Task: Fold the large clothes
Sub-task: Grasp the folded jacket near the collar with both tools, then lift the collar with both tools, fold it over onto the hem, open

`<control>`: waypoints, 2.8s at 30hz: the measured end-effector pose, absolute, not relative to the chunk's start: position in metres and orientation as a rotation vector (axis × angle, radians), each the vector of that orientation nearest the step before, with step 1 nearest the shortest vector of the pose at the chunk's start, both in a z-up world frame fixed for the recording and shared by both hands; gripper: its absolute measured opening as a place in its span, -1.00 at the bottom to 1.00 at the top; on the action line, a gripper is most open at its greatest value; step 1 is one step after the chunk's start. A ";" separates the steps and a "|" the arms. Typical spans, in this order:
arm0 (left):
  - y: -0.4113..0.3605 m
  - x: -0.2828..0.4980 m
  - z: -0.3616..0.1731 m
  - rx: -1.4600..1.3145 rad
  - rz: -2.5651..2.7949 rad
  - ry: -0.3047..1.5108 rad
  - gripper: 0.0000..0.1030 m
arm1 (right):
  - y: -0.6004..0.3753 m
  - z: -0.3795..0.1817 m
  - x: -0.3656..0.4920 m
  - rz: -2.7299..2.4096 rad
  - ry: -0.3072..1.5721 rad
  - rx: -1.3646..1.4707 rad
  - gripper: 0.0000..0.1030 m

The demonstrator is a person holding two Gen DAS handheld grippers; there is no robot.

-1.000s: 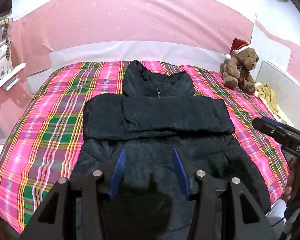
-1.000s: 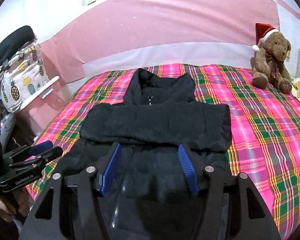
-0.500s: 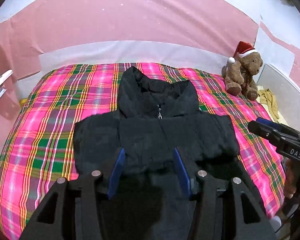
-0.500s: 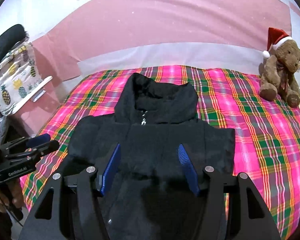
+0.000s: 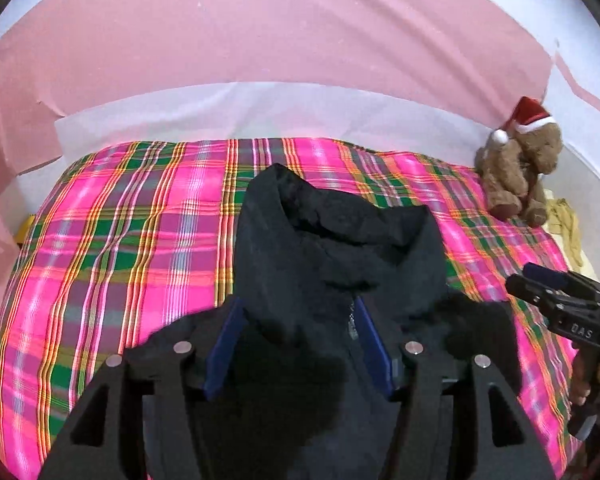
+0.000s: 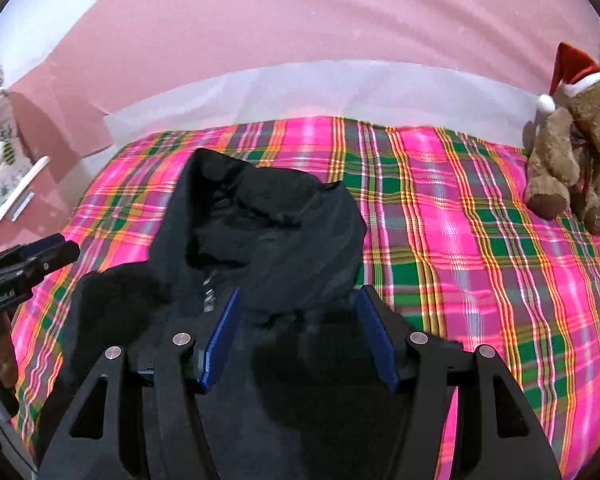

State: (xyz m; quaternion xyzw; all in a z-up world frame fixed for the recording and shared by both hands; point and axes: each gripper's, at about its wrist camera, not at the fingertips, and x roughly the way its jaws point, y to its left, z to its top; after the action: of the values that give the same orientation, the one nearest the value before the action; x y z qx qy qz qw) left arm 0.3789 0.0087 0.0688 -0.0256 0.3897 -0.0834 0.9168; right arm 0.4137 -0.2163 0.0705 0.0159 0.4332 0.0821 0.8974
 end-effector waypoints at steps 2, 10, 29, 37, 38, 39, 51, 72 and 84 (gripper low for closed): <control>0.009 0.403 0.060 -0.051 -0.154 0.822 0.19 | -0.219 0.064 0.434 0.155 0.916 0.033 0.16; 0.009 0.482 0.022 -0.082 -0.102 0.901 0.19 | -0.223 0.039 0.503 0.100 0.971 0.023 0.16; 0.006 0.542 -0.023 -0.101 -0.029 0.890 -0.95 | -0.221 0.006 0.544 0.090 0.982 0.042 -0.86; 0.031 0.475 0.025 -0.172 -0.064 0.777 -0.96 | -0.229 0.058 0.475 0.134 0.845 0.105 -0.87; 0.035 0.466 0.027 -0.178 -0.068 0.773 -0.96 | -0.228 0.063 0.468 0.143 0.833 0.112 -0.87; 0.039 0.456 0.030 -0.185 -0.063 0.769 -0.96 | -0.227 0.070 0.454 0.156 0.817 0.125 -0.87; 0.072 0.336 0.018 -0.296 -0.114 0.759 -0.95 | -0.231 0.062 0.342 0.199 0.798 0.218 -0.87; 0.099 0.230 -0.040 -0.282 -0.044 0.923 -0.88 | -0.239 -0.015 0.259 0.178 0.996 0.242 -0.70; 0.045 0.246 0.002 -0.258 -0.227 0.786 -0.42 | -0.166 0.006 0.285 0.336 0.936 0.175 -0.48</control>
State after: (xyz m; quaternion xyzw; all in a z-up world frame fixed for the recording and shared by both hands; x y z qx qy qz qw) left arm 0.2459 0.0455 0.0021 -0.1249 0.3811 -0.1100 0.9094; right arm 0.2845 -0.1660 0.0064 0.0837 0.4483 0.1611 0.8753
